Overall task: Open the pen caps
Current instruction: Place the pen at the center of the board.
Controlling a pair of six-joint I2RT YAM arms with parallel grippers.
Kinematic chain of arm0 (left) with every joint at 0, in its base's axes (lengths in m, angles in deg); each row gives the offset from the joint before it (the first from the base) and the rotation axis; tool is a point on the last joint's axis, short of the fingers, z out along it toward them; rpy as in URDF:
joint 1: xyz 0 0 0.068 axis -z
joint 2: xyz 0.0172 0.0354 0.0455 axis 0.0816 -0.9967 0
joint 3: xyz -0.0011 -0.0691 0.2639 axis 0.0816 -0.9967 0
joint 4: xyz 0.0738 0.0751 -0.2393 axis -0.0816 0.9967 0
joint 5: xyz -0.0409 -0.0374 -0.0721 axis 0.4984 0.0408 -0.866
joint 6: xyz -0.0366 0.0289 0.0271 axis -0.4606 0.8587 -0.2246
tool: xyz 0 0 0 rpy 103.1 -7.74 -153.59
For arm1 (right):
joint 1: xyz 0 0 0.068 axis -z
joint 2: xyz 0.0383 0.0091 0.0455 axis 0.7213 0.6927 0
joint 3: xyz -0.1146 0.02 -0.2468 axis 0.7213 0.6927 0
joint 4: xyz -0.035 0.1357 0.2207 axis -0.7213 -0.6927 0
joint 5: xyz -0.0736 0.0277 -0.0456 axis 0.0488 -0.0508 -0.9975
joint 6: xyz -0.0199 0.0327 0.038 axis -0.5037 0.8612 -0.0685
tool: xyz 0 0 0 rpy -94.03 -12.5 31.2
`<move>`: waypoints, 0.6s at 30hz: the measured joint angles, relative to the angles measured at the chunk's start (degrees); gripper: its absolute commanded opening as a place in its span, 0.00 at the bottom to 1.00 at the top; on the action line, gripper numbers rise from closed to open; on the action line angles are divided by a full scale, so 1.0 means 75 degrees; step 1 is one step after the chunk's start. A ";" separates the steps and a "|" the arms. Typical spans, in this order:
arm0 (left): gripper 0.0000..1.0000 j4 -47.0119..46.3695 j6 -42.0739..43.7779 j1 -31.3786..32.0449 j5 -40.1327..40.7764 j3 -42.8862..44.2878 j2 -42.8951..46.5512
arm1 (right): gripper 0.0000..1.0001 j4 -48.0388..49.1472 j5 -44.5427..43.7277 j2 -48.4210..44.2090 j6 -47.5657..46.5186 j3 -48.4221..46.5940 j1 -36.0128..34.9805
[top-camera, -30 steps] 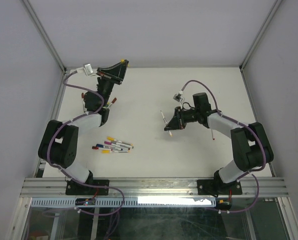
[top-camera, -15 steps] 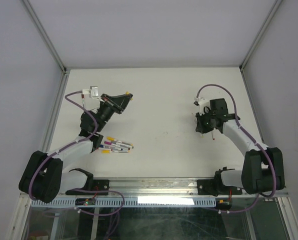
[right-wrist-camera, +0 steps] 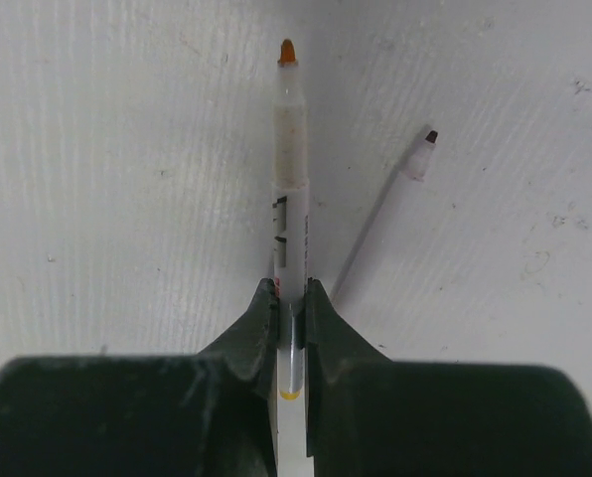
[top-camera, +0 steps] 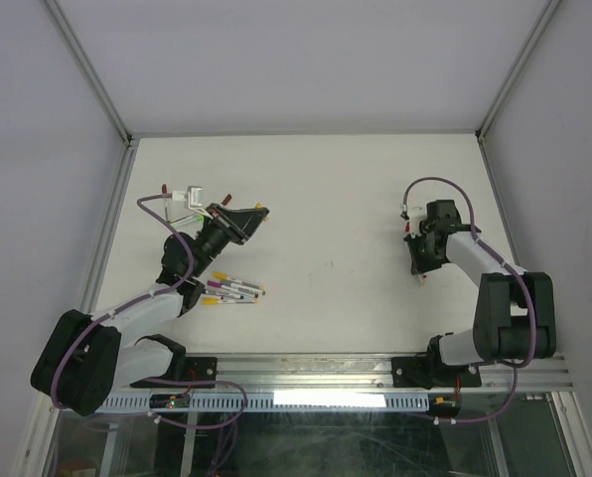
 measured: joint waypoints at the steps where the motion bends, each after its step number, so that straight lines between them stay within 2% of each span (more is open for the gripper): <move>1: 0.00 -0.0006 -0.0020 0.0029 0.0000 -0.0003 -0.0044 | 0.03 -0.0052 -0.0003 0.0061 -0.0041 0.0000 0.0012; 5: 0.00 -0.0006 -0.0070 0.0140 -0.0006 -0.0017 -0.0207 | 0.06 -0.0274 0.0015 0.0271 -0.0163 -0.0064 0.0017; 10: 0.00 -0.0012 -0.0146 0.0280 0.0000 -0.0023 -0.0300 | 0.15 -0.0417 0.0017 0.0408 -0.0242 -0.0195 0.0017; 18: 0.00 -0.0020 -0.0172 0.0472 0.0009 -0.0023 -0.0449 | 0.20 -0.0542 0.0038 0.0428 -0.0277 -0.0219 0.0017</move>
